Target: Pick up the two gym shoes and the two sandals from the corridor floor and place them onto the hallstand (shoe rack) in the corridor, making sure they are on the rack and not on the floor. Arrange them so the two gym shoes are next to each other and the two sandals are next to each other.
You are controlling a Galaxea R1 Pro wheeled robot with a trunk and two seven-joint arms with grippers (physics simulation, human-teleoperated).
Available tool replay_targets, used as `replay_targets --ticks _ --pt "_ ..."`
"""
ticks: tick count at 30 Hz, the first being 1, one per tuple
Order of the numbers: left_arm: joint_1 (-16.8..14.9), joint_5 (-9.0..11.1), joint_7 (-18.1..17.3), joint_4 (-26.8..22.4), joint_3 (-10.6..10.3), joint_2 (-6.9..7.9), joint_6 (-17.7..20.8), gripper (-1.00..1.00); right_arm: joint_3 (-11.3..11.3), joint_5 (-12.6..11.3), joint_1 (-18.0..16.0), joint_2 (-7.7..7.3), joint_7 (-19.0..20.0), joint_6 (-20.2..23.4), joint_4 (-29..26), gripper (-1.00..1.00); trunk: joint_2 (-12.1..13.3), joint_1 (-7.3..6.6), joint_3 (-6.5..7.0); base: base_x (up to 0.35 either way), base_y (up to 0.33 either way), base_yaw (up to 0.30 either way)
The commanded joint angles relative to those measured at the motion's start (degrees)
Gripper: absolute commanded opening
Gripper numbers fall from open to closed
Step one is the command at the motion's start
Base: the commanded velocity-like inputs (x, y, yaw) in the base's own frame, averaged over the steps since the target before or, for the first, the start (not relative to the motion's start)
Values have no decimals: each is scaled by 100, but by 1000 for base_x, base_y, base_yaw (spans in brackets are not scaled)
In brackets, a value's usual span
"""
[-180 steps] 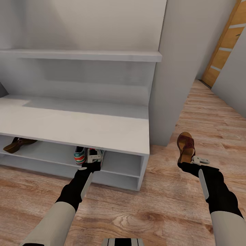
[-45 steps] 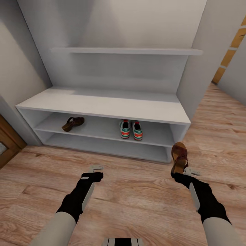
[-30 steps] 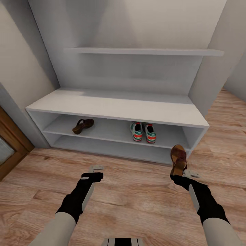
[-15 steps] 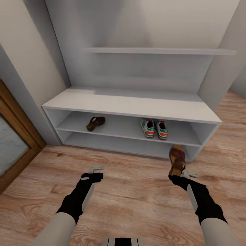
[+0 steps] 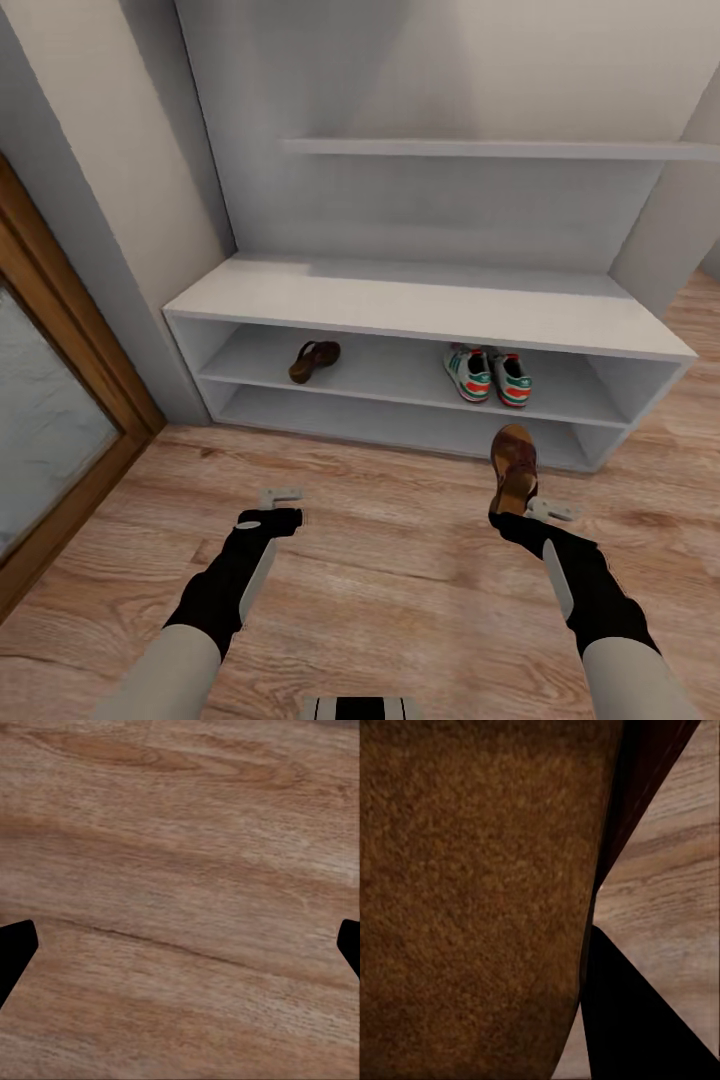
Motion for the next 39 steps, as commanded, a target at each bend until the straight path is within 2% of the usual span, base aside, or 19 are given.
replay_targets --ticks 1,11,34,39 --pt "2 0 0 2 -1 0 0 100 0 -23 0 17 -8 2 0 -100 0 0 1 0 350 -62" --pt "4 9 0 1 6 0 0 100 0 -23 0 29 -8 2 0 -100 0 0 25 0 350 -155" --pt "4 1 0 -6 -11 -9 0 100 0 -23 0 29 -8 2 0 -100 0 0 26 -17 335 -6" --pt "4 1 0 -6 -11 -9 0 100 0 -23 0 29 -8 2 0 -100 0 0 26 0 304 -128"
